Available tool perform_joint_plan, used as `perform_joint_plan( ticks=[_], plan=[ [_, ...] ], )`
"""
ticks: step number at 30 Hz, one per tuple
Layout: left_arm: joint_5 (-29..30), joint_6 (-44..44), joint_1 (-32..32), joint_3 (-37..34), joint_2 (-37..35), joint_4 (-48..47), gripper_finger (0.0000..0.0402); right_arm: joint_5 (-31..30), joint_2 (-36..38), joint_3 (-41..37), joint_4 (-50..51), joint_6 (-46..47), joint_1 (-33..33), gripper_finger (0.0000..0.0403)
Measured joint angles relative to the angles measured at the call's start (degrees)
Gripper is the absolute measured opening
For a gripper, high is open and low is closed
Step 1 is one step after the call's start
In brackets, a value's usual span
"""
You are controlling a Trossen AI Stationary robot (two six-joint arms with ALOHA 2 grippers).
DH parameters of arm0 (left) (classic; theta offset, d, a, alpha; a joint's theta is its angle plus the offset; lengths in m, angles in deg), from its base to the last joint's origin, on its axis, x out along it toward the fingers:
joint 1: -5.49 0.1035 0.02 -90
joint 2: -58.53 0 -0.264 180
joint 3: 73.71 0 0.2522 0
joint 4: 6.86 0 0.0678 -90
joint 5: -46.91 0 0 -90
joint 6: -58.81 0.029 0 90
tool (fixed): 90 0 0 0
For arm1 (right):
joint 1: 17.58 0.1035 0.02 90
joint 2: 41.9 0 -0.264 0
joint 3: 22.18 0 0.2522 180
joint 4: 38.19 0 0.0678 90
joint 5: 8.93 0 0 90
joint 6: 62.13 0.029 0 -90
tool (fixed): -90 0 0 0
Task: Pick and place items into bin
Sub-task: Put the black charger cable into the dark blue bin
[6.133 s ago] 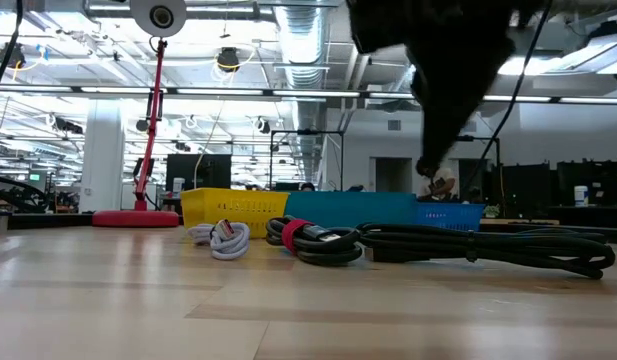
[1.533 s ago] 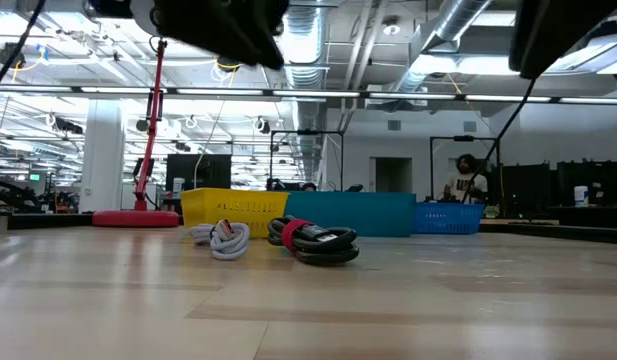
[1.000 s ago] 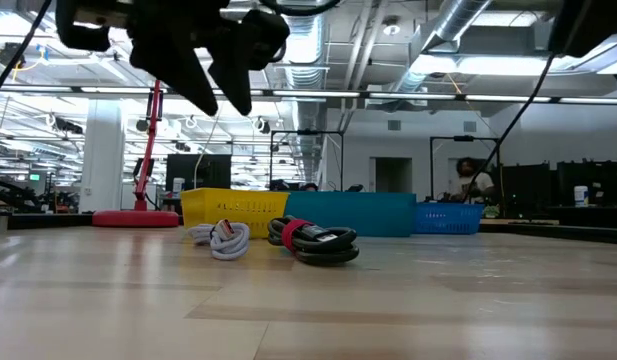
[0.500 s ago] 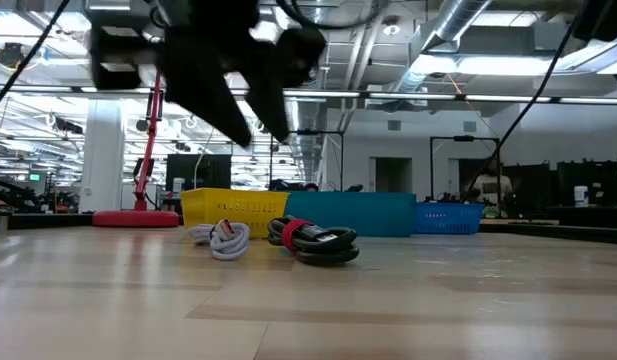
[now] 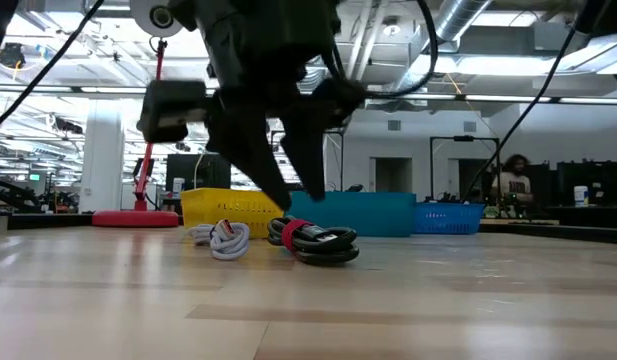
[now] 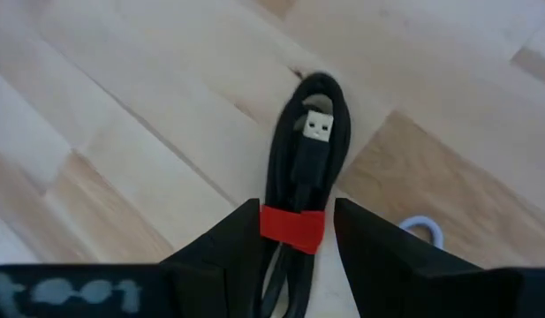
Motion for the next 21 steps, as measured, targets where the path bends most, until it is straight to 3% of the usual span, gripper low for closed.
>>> perform_joint_plan(
  ticks=[9, 21],
  plan=[
    [3.6, 0.3, -0.2, 0.1, 0.7, 0.3, 0.0137, 0.0, 0.0, 0.0, -0.2, 0.0, 0.3, 0.0133],
    [3.7, 3.0, -0.2, 0.1, 1.7, 0.3, 0.0137, 0.0, 0.0, 0.0, -0.3, 0.0, 0.3, 0.0134]
  ],
)
